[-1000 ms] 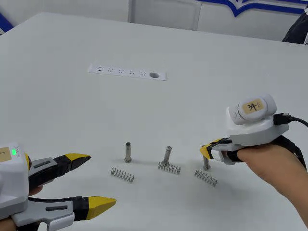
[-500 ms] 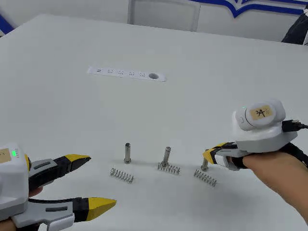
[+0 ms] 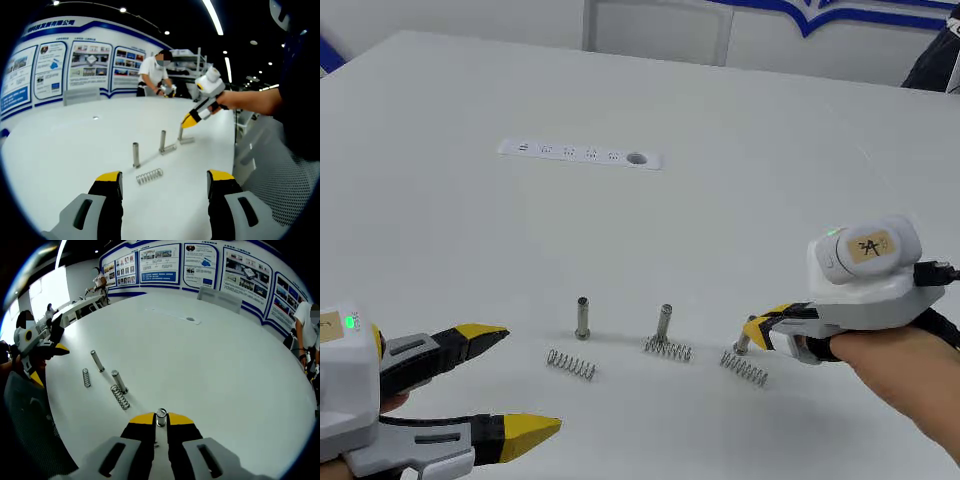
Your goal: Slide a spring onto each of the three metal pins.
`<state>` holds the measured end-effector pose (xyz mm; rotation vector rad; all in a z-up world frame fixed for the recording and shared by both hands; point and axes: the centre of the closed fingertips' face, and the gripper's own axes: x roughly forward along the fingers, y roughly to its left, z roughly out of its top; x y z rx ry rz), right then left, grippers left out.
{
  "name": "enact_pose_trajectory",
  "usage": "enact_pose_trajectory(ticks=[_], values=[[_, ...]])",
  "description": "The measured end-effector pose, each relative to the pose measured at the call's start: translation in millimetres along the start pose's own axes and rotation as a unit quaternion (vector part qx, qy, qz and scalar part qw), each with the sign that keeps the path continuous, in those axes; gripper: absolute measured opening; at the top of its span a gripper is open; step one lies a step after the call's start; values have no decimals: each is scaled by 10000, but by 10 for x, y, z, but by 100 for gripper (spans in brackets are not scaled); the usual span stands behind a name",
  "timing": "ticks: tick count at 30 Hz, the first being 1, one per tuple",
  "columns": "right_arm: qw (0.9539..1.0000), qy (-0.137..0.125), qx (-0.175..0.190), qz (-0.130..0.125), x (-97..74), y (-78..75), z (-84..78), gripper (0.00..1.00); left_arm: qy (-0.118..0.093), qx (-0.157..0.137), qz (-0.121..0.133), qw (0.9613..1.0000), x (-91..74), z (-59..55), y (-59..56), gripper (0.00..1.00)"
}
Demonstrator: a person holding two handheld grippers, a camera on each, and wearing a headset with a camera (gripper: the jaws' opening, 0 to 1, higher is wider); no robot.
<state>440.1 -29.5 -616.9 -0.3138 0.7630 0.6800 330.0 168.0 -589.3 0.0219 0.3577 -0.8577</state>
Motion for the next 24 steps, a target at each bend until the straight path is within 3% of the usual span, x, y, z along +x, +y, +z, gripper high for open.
enact_pose_trajectory(ticks=[7,13,24], values=[[10000,-41,-71,5,-33,6,19,11,-29,-22,31,10000,-17,4,21,70],[10000,44,-70,29,-57,29,-72,11,-14,-37,9,10000,-13,-15,5,70],[9982,261,-355,405,38,277,-160,11,-23,-56,-17,10000,-4,-18,5,70]])
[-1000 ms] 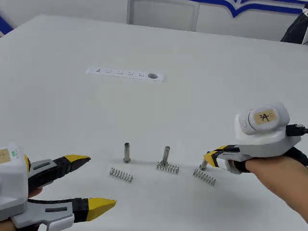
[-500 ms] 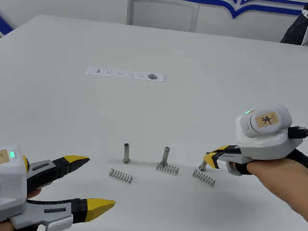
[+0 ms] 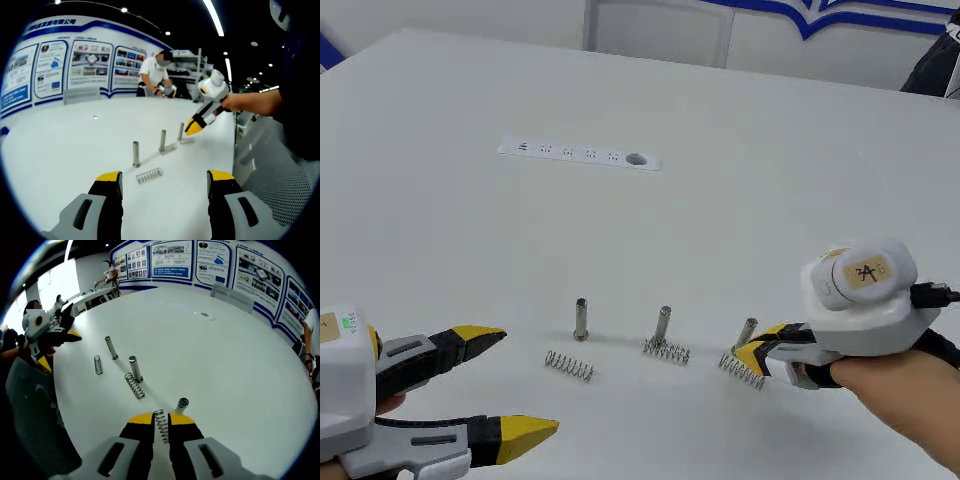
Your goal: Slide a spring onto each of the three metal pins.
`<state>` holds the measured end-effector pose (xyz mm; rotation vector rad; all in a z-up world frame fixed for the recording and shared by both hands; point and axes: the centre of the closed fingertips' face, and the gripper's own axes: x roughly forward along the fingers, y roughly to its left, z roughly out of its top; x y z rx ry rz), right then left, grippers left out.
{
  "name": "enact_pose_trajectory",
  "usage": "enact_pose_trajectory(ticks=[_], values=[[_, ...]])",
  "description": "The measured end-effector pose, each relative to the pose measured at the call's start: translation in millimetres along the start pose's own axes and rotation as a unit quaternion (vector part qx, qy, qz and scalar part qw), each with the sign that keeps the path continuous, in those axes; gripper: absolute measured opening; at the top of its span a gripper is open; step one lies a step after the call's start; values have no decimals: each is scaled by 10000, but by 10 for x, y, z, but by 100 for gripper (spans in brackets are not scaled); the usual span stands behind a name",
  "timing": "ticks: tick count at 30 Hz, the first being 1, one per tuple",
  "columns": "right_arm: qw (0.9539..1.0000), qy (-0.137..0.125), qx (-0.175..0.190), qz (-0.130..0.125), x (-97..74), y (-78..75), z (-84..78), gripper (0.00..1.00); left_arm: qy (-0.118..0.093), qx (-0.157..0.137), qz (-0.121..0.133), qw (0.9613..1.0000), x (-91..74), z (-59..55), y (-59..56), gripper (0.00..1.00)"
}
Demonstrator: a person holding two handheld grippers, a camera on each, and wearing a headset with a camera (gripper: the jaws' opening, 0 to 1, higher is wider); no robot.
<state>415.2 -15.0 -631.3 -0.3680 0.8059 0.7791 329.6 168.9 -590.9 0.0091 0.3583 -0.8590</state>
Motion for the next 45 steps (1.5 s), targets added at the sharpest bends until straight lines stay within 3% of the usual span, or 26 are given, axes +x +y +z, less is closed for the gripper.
enact_pose_trajectory(ticks=[4,8,16,45], values=[[9997,83,-207,78,76,66,-6,12,-2,-13,7,10000,-9,-4,6,70],[9981,238,-567,69,154,52,-28,14,3,-29,33,10000,-25,-13,24,70],[9948,413,-918,167,249,72,-30,14,1,-78,66,9999,-29,-35,35,70],[9869,965,-1252,337,278,123,-185,13,-19,-212,129,9997,-42,-61,53,69]])
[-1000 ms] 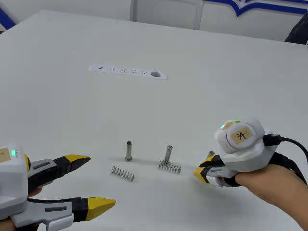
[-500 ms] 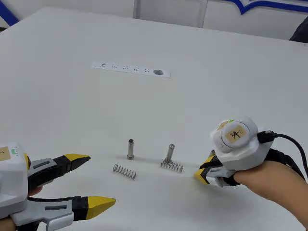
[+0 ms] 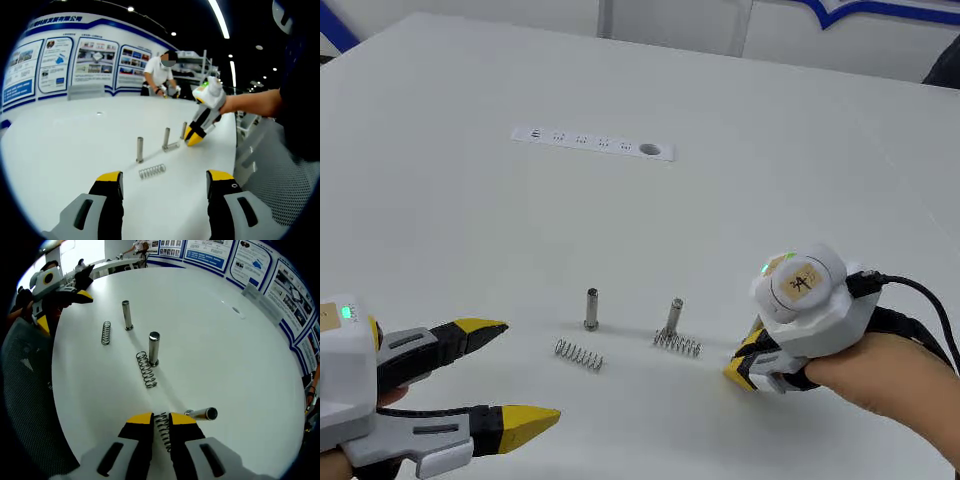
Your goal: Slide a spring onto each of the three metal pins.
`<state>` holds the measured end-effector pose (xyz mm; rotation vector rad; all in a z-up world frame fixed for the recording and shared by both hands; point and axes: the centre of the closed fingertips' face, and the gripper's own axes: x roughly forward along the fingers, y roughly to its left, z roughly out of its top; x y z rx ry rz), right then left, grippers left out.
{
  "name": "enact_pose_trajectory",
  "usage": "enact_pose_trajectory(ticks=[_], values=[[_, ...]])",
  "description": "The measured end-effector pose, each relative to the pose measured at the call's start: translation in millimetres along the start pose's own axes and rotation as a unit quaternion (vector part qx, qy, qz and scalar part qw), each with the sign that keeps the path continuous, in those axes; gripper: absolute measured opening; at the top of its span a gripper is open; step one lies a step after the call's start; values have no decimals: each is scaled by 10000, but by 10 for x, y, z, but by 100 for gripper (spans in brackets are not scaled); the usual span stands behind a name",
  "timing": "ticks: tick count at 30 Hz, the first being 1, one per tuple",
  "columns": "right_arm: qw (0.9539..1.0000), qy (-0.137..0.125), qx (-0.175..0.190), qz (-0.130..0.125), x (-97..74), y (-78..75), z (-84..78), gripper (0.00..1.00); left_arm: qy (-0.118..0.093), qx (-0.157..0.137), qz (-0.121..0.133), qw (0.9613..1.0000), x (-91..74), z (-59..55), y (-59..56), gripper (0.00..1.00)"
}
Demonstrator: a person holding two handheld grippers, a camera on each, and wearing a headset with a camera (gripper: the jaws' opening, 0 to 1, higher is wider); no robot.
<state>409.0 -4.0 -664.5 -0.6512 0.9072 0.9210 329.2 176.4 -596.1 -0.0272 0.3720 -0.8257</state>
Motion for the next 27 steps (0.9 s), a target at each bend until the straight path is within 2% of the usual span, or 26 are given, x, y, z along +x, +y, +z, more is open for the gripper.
enact_pose_trajectory(ticks=[6,13,20,27], values=[[9999,48,106,-98,-6,-5,-12,13,9,-8,-13,10000,-4,-6,-5,68],[9999,4,-107,-38,-39,22,-10,19,-4,-8,-27,10000,0,9,0,68],[9969,65,-778,91,-59,52,30,18,-14,-10,-44,10000,8,19,-13,68],[9941,268,-1036,179,-36,21,39,15,-27,-36,-14,10000,-23,14,-10,68]])
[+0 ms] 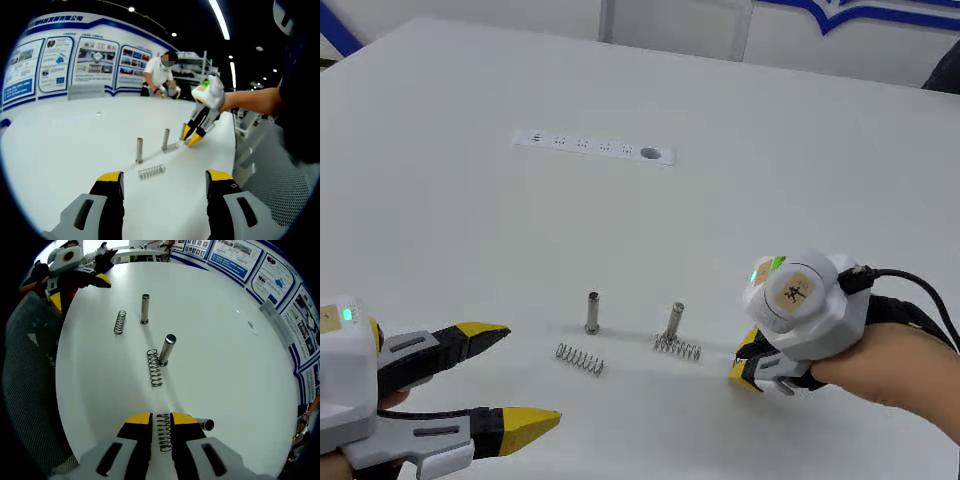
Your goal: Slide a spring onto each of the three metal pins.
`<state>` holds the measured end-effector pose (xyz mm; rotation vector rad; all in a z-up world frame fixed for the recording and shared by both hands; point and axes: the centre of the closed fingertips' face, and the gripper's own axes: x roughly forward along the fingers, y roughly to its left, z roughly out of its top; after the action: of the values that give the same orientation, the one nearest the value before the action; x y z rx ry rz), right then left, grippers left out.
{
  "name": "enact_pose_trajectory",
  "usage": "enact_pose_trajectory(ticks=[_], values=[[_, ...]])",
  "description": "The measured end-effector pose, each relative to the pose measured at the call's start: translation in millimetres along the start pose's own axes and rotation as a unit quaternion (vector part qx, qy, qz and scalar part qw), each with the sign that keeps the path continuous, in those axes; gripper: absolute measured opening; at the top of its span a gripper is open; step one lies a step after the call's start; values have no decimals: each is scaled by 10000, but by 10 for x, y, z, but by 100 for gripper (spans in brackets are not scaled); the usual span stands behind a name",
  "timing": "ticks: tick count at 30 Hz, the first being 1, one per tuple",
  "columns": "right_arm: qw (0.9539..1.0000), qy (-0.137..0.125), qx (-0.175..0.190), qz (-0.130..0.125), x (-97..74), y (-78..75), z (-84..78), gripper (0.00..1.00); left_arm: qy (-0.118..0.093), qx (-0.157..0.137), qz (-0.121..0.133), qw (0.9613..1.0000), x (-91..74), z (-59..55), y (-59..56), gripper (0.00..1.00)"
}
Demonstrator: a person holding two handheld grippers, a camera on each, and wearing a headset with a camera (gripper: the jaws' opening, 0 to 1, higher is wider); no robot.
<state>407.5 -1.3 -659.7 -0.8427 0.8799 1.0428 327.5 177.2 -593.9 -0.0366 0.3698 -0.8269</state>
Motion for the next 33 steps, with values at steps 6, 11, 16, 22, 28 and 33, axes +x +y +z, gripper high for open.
enact_pose_trajectory(ticks=[6,11,16,22,28,33], values=[[9995,209,-205,143,51,21,-49,13,-7,-40,44,10000,-26,-14,13,67],[9992,217,-291,194,51,23,-38,12,-24,-62,53,10000,-27,-11,18,67],[9995,151,-242,132,20,7,-19,12,-32,-57,41,10000,-19,-3,15,67],[10000,-45,-89,3,-97,-25,10,12,-26,-45,20,10000,-7,-1,6,67],[9996,-252,88,-135,-218,-44,28,12,-35,-19,-22,10000,17,15,-13,67],[9989,-359,208,-240,-281,-72,30,12,-41,-6,-47,10000,25,25,-23,67]])
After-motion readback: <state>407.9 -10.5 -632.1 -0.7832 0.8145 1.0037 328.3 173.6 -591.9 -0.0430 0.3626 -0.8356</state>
